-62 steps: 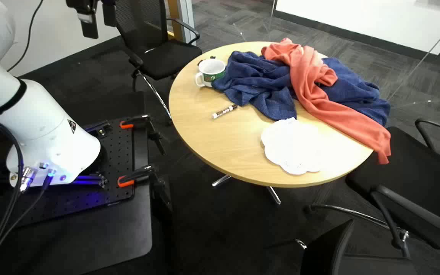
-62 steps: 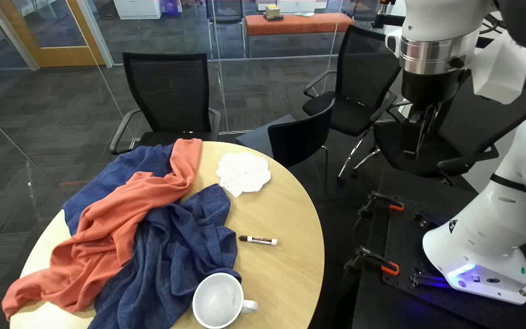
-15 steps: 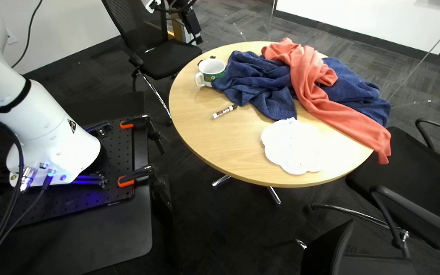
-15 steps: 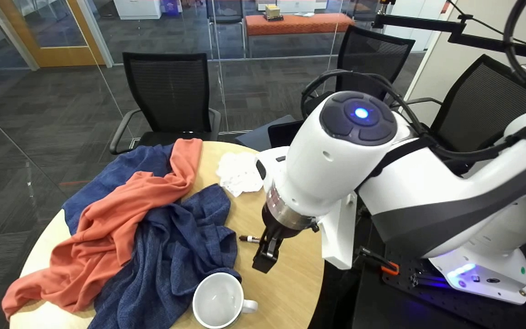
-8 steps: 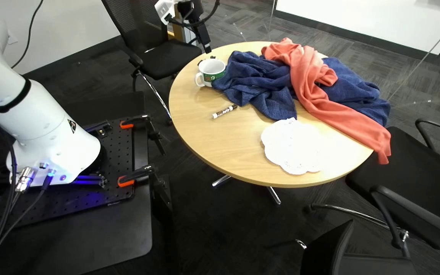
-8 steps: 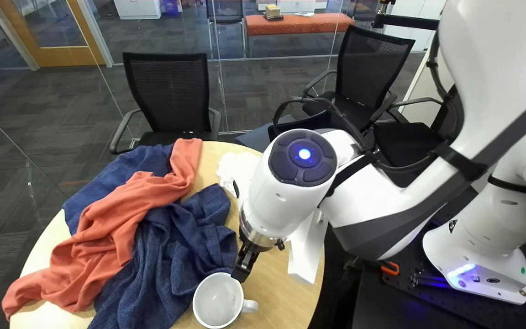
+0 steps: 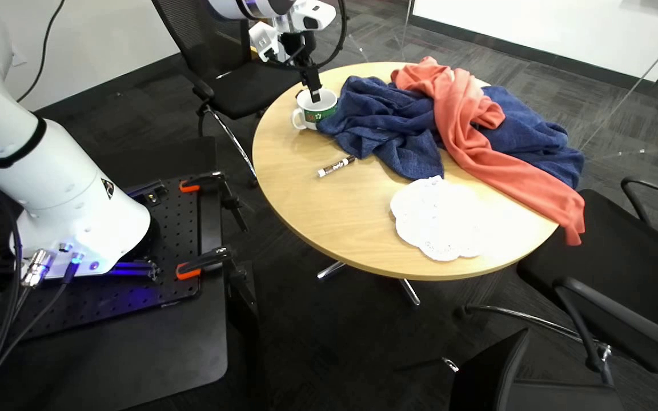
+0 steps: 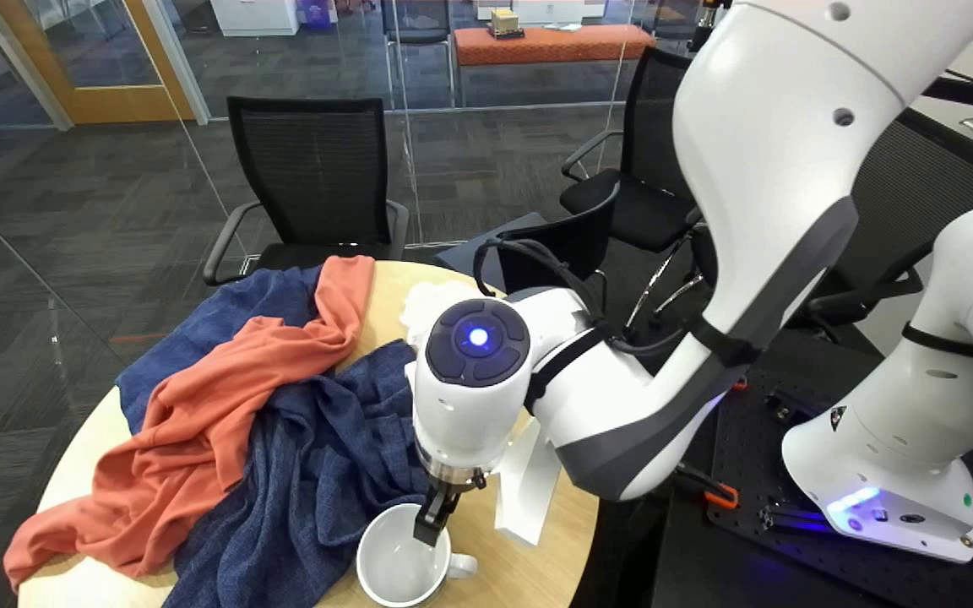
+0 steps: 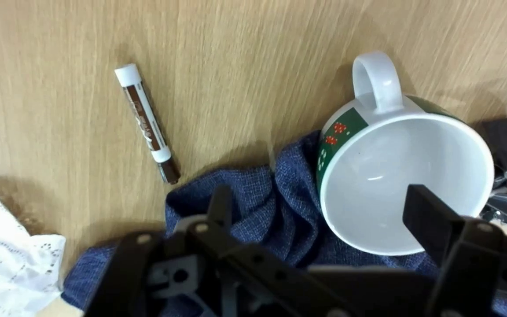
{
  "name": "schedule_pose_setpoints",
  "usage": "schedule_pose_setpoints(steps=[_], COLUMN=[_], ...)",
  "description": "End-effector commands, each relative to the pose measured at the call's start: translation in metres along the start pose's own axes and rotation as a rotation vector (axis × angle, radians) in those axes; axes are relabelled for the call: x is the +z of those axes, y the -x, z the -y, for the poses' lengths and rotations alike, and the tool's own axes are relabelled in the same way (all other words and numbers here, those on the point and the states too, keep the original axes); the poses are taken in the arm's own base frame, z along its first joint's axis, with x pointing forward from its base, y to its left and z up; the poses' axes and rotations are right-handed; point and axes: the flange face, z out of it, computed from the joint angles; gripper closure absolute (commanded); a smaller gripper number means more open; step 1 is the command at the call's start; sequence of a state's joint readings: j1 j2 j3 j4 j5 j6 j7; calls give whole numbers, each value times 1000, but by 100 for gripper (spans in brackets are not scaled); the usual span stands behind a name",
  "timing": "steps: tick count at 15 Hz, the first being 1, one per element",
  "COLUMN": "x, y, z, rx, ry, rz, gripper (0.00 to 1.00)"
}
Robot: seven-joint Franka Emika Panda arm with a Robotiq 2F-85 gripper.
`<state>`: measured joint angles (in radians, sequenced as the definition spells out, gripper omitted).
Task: Put the cup on the right side of the marker
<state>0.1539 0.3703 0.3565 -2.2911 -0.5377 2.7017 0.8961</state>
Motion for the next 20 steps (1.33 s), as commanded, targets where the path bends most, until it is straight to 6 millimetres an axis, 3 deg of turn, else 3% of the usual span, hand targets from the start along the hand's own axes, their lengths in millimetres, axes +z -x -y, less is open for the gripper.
schedule_pose_setpoints(steps=[1, 8, 20], x=[17, 41, 65], y=[-8, -14, -23], z=[5, 12, 15], rx=[19, 59, 85], ry=[-4, 8, -77], rz=[26, 34, 46], gripper=[0, 0, 0])
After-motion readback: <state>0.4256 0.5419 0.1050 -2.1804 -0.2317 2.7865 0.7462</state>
